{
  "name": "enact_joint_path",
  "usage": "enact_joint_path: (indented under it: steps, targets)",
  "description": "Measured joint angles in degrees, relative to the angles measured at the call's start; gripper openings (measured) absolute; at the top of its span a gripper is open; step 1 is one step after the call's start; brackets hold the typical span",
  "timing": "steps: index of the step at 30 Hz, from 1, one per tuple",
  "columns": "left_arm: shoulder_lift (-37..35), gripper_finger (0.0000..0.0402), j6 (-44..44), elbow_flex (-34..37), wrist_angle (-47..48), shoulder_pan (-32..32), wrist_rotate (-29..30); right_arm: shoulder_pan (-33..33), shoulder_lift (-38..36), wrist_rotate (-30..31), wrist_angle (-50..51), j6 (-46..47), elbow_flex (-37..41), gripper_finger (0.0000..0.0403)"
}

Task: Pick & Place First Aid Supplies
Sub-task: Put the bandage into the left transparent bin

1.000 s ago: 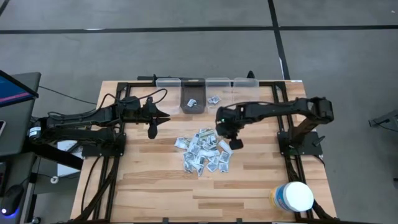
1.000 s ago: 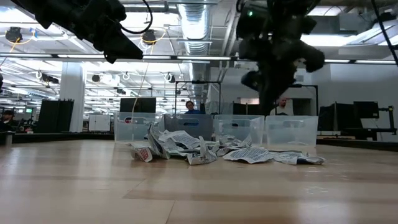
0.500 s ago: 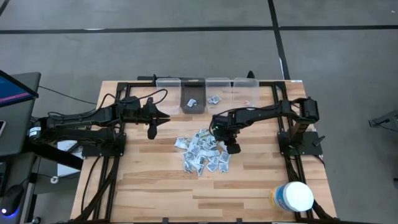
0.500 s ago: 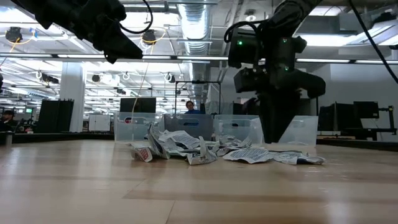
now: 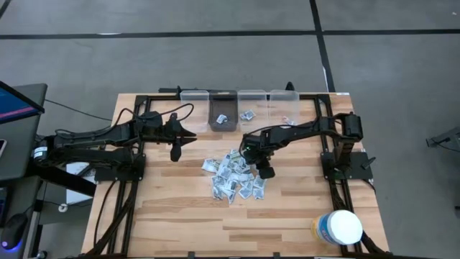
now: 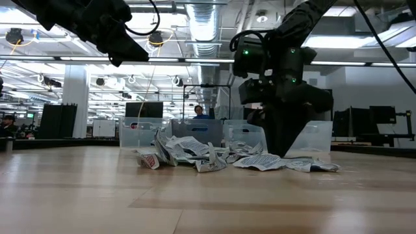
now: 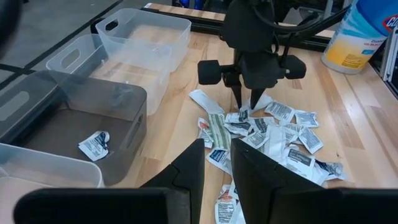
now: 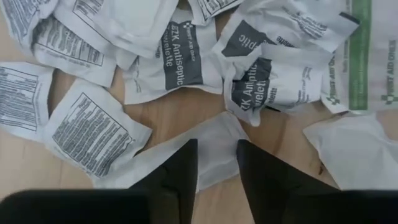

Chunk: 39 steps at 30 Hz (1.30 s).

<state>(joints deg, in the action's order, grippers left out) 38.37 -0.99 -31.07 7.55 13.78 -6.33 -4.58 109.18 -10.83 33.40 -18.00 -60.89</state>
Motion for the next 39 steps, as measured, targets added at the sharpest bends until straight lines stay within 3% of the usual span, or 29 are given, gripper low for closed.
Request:
enact_joint_path:
  steps: [11,17,28,33,39]
  targets:
    - [0.00,0.0078,0.00,0.00,0.13,0.00,0.02,-0.24,0.47,0.10,0.49,-0.13,0.05,0.0009]
    - [0.00,0.0078,0.00,-0.01,0.13,0.00,0.15,-0.33,-1.07,-0.26,2.50,0.00,0.28,0.0002]
    - [0.10,0.0078,-0.17,0.00,-0.25,0.07,1.81,-1.79,-12.35,1.22,5.13,-0.13,-2.35,0.0001]
    - [0.37,0.0078,-0.59,0.00,-1.64,0.07,2.04,-3.03,-17.03,4.87,4.86,-0.52,-3.93,0.0000]
    - [1.69,0.0078,-1.73,-0.02,-8.65,0.07,5.84,-5.44,-19.23,14.19,-0.29,-2.06,-7.50,0.0000]
